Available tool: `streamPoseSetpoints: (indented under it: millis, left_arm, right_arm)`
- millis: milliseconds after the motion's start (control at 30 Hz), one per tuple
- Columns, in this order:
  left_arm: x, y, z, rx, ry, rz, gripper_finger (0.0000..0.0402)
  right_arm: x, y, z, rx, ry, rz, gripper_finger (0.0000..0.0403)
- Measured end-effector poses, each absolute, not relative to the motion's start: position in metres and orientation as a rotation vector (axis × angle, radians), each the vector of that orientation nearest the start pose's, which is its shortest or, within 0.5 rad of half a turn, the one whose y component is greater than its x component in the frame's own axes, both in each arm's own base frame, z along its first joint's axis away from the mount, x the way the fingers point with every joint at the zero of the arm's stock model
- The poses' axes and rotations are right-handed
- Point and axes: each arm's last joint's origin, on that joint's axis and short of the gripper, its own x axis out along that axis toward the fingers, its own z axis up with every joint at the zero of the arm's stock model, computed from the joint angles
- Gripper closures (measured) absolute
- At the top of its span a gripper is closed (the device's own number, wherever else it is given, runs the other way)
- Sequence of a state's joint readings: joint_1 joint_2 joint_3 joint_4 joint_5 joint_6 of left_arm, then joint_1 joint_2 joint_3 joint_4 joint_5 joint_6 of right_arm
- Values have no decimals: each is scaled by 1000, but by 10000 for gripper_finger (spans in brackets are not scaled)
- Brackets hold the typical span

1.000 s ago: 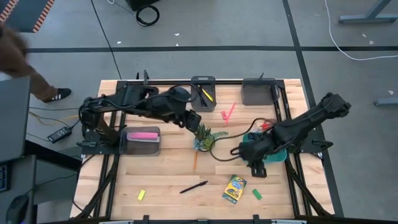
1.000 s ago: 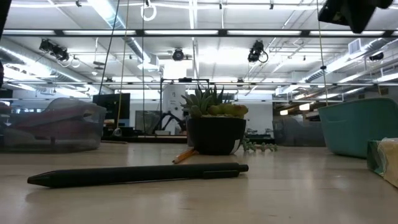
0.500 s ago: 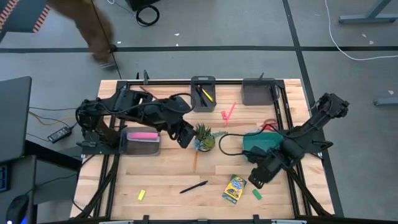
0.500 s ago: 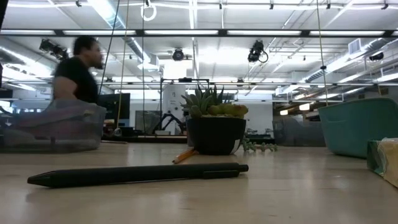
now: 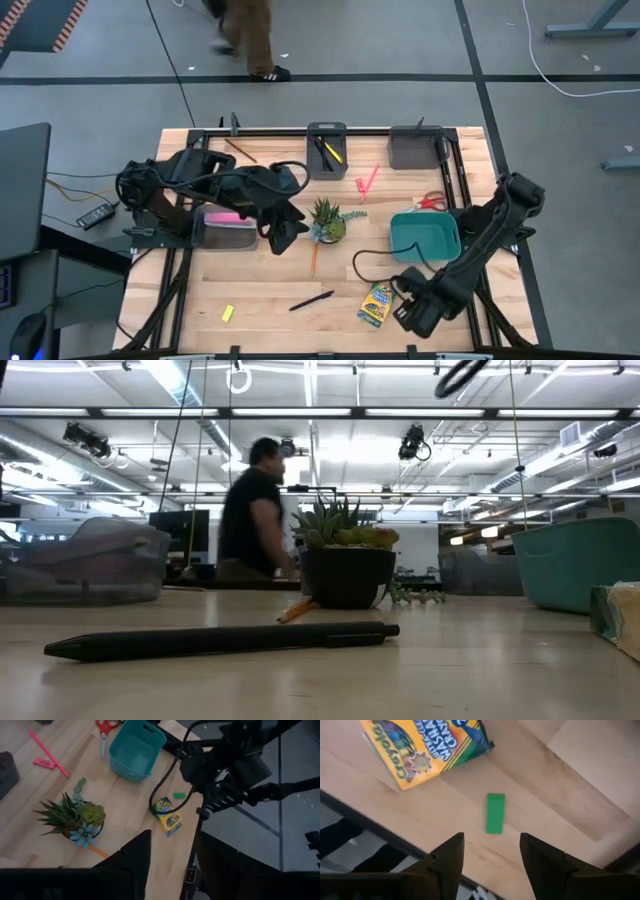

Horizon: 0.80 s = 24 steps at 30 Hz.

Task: Sort crayons/erasers/pens/pencils in bins
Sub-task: Put the green eraser into the green blue bin

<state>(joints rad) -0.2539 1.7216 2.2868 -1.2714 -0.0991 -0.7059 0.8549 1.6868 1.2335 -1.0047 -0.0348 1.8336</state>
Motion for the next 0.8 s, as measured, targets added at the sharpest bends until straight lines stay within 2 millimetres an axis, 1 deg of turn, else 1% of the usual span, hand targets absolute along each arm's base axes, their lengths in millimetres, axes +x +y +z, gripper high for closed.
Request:
streamPoseSetpoints:
  millis: [133,233,400,500,633,800]
  left_arm:
    - [294,-74,486,-521,711,86,239]
    - [292,-74,488,-517,707,84,239]
    - [290,-73,490,-518,701,83,239]
    - [290,-71,489,-521,701,89,239]
    - [291,-70,490,-522,697,92,239]
    - [291,-67,489,-525,696,100,239]
  right_arm:
    - [206,240,196,817,1473,-720,203]
    - [209,243,185,817,1481,-748,203]
    - [211,250,168,890,1473,-646,203]
    - [201,248,158,900,1484,-668,203]
    - [188,242,155,889,1490,-682,202]
    - [181,238,147,901,1491,-668,202]
